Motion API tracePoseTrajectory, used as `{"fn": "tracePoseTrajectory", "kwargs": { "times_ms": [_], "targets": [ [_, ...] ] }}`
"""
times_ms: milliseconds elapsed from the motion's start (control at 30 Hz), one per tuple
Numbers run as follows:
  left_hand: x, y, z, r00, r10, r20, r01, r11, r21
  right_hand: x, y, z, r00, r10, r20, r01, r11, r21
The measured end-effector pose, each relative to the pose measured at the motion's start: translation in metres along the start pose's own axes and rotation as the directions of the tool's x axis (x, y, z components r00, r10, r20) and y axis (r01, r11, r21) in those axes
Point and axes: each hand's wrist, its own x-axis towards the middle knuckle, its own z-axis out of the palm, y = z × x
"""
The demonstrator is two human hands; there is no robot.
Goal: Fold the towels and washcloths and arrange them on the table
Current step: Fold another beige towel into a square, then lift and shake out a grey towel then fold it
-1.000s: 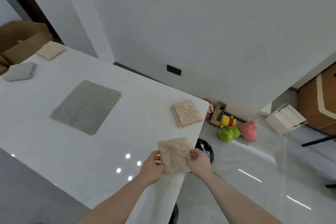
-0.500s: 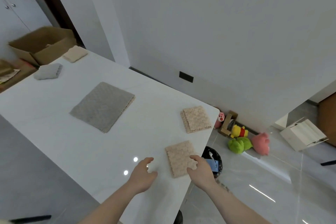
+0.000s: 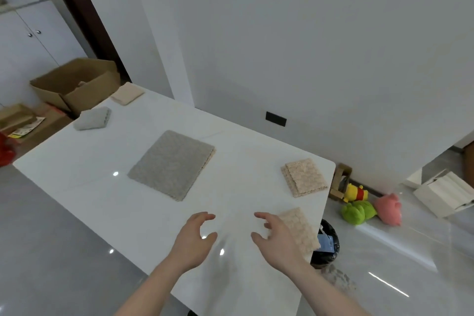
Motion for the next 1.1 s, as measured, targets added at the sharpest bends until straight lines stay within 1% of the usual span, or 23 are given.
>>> {"fn": "tracePoseTrajectory", "kwargs": {
  "times_ms": [200, 400, 667, 767, 933, 1100],
  "targets": [
    [0.014, -0.041, -0.067, 0.991, 0.117, 0.062, -0.122, 0.989, 0.089, -0.008, -0.047, 0.062, 0.996, 0.041, -0.076, -0.039, 0.999, 0.016],
    [0.022, -0.08, -0.132, 0.982, 0.157, 0.102, -0.172, 0.972, 0.163, -0.024, -0.088, 0.107, 0.985, 0.047, -0.166, -0.033, 0.996, 0.082],
    [0.0, -0.105, -0.178, 0.981, 0.194, 0.004, -0.194, 0.976, 0.103, -0.043, -0.123, 0.118, 0.981, -0.038, -0.19, 0.049, 0.997, 0.052],
    [-0.019, -0.115, -0.189, 0.981, 0.194, 0.005, -0.193, 0.974, 0.115, -0.047, -0.131, 0.124, 0.98, -0.05, -0.192, 0.066, 0.995, 0.08],
    [-0.038, -0.131, -0.209, 0.98, 0.198, -0.015, -0.193, 0.97, 0.15, -0.043, -0.14, 0.152, 0.988, -0.059, -0.144, 0.074, 0.992, 0.102],
    [-0.041, -0.151, -0.226, 0.984, 0.178, -0.017, -0.174, 0.975, 0.137, -0.047, -0.151, 0.178, 0.993, -0.069, -0.1, 0.079, 0.992, 0.094]
  ]
}}
